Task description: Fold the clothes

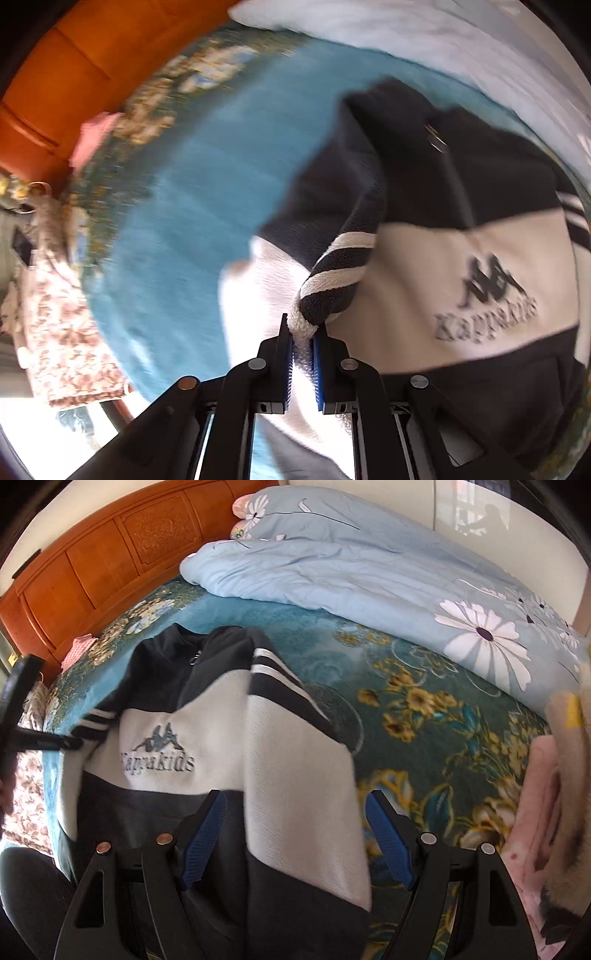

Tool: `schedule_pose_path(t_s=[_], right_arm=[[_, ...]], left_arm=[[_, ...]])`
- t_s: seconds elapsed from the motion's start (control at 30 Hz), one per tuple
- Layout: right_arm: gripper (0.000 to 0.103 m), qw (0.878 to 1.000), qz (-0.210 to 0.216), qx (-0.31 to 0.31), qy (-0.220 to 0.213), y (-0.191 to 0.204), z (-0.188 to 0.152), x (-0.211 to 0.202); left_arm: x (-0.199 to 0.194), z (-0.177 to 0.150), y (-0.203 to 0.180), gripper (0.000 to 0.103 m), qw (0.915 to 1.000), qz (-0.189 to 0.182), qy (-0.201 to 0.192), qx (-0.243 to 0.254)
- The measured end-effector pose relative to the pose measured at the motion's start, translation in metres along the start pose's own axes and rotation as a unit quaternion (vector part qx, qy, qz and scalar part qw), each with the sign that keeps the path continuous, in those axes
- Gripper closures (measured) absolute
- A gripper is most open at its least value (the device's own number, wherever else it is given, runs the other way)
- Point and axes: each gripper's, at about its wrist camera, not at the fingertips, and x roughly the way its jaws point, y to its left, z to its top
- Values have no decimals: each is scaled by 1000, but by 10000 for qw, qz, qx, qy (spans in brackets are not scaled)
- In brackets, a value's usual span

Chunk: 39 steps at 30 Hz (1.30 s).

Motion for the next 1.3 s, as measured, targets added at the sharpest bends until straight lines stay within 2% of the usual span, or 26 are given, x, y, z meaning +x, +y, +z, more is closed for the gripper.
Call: schedule_pose_path(t_s=[0.13, 0.2, 0.33, 0.37, 0.43, 0.5, 0.57, 0.6, 0.63, 0.67, 0.7, 0.73, 0.83, 0.9, 0.93, 1.03, 1.1, 1.13, 1.23, 1.27, 1.3], right_arm=[[24, 9999, -112, 113, 22, -19, -9, -2], [24, 9997, -98, 216, 70, -25, -11, -1], [24, 9993, -26, 348, 127, -29, -17, -2], [24, 9992, -8, 380, 142, -31, -18, -2], [24, 9989, 28, 446, 171, -33, -21, -2], [24, 9988, 68, 455, 172, -35, -24, -4], [24, 9989, 94, 419, 191, -37, -26, -6], [24, 9989, 125, 388, 221, -36, -28, -6], [24, 9989, 166, 351, 253, -36, -30, -6], [24, 9989, 238, 296, 292, -34, -32, -6], [24, 9987, 316, 226, 336, -31, -35, -4], [24, 9985, 381, 153, 376, -27, -37, -3], [25, 9974, 370, 263, 552, -27, -46, 6], [25, 9962, 294, 600, 557, -38, -52, 7], [25, 9952, 251, 754, 563, -44, -56, 8], [31, 9928, 120, 906, 776, -56, -64, 16], [37, 9888, 249, 1142, 923, -63, -67, 23], [37, 9849, 369, 1353, 1013, -66, -69, 28], [43, 9757, 658, 1715, 1193, -66, -76, 36], [50, 9749, 723, 1711, 1224, -62, -77, 36], [64, 9743, 817, 1691, 1245, -59, -78, 35]], left_arm=[[-9, 22, 64, 93, 9964, 417, -197, -710], [4, 25, 83, 93, 9937, 555, -147, -966], [43, 24, 86, 92, 9899, 1103, 127, -883], [46, 22, 87, 91, 9895, 1091, 139, -939], [48, 21, 93, 90, 9885, 779, 124, -1293], [44, 18, 94, 89, 9857, 220, 136, -1662], [34, 16, 91, 73, 9813, -240, 154, -1906], [27, 14, 88, 60, 9787, -399, 136, -2011], [17, 11, 83, 54, 9754, -592, -9, -2123], [5, 7, 79, 53, 9713, -793, -186, -2237], [-6, 1, 75, 50, 9642, -1083, -376, -2391], [-14, -6, 71, 44, 9535, -1464, -496, -2586], [-23, -30, 44, 39, 9159, -2578, -591, -3019], [-23, -48, 20, 39, 8866, -3273, -559, -3219], [-19, -53, 6, 39, 8840, -3381, -509, -3188], [-5, -66, -37, 39, 8854, -3527, -305, -3012], [4, -75, -51, 39, 8848, -3613, -233, -2935], [6, -80, -55, 39, 8880, -3562, -253, -2897], [8, -87, -45, 39, 8750, -3712, -320, -3091], [6, -89, -41, 39, 8706, -3739, -411, -3170], [4, -91, -36, 39, 8663, -3758, -520, -3250]])
